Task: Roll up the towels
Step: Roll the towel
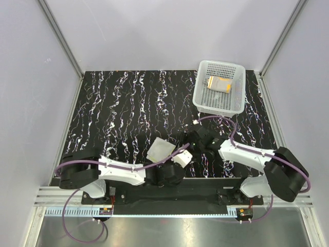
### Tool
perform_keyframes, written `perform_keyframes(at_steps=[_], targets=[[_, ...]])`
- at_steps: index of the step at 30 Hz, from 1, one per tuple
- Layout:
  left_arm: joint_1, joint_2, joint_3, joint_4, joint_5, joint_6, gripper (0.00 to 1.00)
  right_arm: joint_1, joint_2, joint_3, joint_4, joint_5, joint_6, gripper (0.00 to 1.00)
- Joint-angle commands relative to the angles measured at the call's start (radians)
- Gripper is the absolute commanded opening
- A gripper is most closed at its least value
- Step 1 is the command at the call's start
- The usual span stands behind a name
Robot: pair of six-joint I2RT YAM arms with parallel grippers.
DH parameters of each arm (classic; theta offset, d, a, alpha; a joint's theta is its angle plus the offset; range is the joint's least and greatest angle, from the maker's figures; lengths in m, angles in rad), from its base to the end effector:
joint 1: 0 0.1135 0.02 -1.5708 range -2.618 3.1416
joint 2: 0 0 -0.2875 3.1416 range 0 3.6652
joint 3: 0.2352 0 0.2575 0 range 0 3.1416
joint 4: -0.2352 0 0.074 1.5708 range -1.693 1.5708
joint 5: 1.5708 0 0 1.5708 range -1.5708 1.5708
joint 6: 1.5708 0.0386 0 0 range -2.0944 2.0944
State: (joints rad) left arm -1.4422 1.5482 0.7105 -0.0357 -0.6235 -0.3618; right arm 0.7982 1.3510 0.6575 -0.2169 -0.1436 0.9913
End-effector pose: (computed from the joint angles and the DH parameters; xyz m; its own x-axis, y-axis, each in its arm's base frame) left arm 0.0600 -0.2880 0.1743 -0.3599 0.5425 -0.7591 0.6733 0.7142 0.1913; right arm 0.1755 0.1879 0.1915 -0.9462 0.2158 -0.2414 0.0396 0.8171 0.5752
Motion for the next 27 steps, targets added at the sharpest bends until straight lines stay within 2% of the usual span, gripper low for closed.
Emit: perform_keyframes(at_steps=[1,4,9,13,19,23,27], targets=[[0.025,-0.095,-0.031,0.033,0.106,-0.057,0.00,0.009,-0.053,0.105,-0.140,0.082,-0.045,0.90],[0.063,-0.143,-0.052,0.056,0.178,-0.121,0.00,0.006,-0.073,0.184,-0.248,0.203,-0.063,0.99],[0.161,-0.227,-0.103,0.112,0.330,-0.199,0.00,-0.025,-0.137,0.234,-0.390,0.321,-0.049,1.00],[0.239,-0.280,-0.167,0.178,0.427,-0.276,0.00,-0.056,-0.260,0.193,-0.394,0.361,-0.020,1.00],[0.385,-0.315,-0.287,0.330,0.617,-0.393,0.00,-0.067,-0.401,0.033,-0.170,0.225,-0.016,1.00],[0.509,-0.307,-0.380,0.476,0.755,-0.503,0.00,-0.067,-0.386,-0.050,-0.014,0.112,0.015,1.00],[0.624,-0.245,-0.492,0.755,0.950,-0.632,0.00,-0.067,-0.308,-0.093,0.137,0.035,0.032,1.00]])
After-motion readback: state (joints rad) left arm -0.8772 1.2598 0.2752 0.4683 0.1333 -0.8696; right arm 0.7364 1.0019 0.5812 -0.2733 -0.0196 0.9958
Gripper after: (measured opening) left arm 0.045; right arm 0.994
